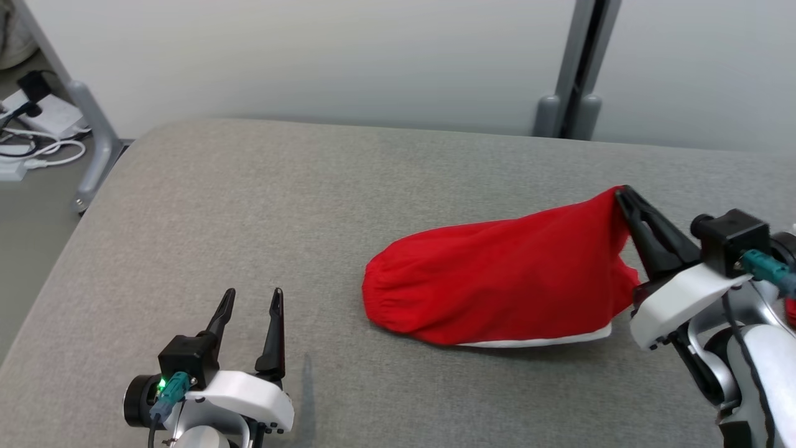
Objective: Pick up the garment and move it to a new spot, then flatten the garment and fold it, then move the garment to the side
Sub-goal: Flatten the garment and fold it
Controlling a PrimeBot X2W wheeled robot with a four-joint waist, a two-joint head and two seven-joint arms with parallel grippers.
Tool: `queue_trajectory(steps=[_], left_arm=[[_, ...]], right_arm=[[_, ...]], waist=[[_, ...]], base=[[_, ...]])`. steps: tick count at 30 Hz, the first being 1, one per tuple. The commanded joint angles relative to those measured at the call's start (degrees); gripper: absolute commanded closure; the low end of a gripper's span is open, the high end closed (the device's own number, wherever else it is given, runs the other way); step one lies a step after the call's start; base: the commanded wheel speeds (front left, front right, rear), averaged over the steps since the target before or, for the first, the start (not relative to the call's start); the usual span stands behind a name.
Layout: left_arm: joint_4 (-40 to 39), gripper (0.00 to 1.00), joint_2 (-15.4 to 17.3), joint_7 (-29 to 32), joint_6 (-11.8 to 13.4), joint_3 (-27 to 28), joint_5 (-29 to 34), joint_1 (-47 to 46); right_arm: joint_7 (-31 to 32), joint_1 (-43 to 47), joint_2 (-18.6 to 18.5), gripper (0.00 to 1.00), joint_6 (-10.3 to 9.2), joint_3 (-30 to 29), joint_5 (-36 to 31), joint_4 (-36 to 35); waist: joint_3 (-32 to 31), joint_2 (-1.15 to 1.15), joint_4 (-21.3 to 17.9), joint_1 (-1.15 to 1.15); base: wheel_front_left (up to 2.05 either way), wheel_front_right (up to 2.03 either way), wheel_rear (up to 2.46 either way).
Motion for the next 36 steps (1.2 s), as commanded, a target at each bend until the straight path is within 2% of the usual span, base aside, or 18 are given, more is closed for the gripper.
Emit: queue_trajectory(steps=[1,5,9,11,12,17,23,29,36], left_arm=[[0.1,0.00,0.2,-0.3,-0.2,0.0,0.3,-0.9],[0.4,0.00,0.1,-0.2,-0.5,0.0,0.5,-1.4],[0.6,0.00,0.0,-0.2,-0.7,-0.1,0.6,-1.8],[0.7,0.00,-0.1,-0.2,-0.7,-0.1,0.6,-2.0],[0.7,0.00,-0.1,-0.2,-0.7,-0.2,0.7,-2.1],[1.0,0.00,-0.2,-0.2,-0.8,-0.2,0.9,-2.6],[1.3,0.00,-0.2,-0.3,-1.0,-0.3,1.1,-2.4],[2.5,0.00,0.0,-0.2,-1.8,-0.9,1.1,-1.7],[5.9,0.00,0.7,2.6,-3.7,-3.3,1.1,-1.5]], right_arm=[[1.4,0.0,0.0,1.00,-0.04,-1.0,0.9,0.8],[3.4,-2.7,-1.2,1.00,-0.04,-2.2,1.7,6.5],[2.2,-6.1,-2.3,0.98,-0.04,-3.4,1.0,16.4],[0.8,-7.9,-1.6,0.23,-0.04,-3.7,0.8,21.4],[0.3,-8.5,-1.2,0.00,-0.04,-3.7,0.9,24.1],[-0.2,-11.4,0.1,0.00,-0.05,-1.3,-0.8,35.0],[-6.1,-12.2,2.1,0.00,-0.04,-0.4,-0.9,38.7],[-11.4,-8.1,4.6,0.00,-0.04,0.2,2.1,32.3],[-11.5,0.4,5.7,0.00,-0.04,-2.4,4.0,20.4]], waist=[[0.9,0.00,1.5,0.00],[1.8,0.00,3.6,0.00],[2.5,0.00,4.9,0.00],[2.8,0.00,5.2,0.00],[3.0,0.00,5.2,0.00],[3.5,0.00,4.4,0.00],[3.0,0.00,0.9,0.00],[1.9,0.00,-4.5,0.00],[2.1,0.00,-9.2,0.00]], base=[[0.00,0.00,0.00],[0.00,0.00,0.00],[0.00,0.00,0.00],[0.00,0.00,0.00],[0.00,0.00,0.00],[0.00,0.00,0.00],[0.00,0.00,0.00],[0.00,0.00,0.00],[0.00,0.00,0.00]])
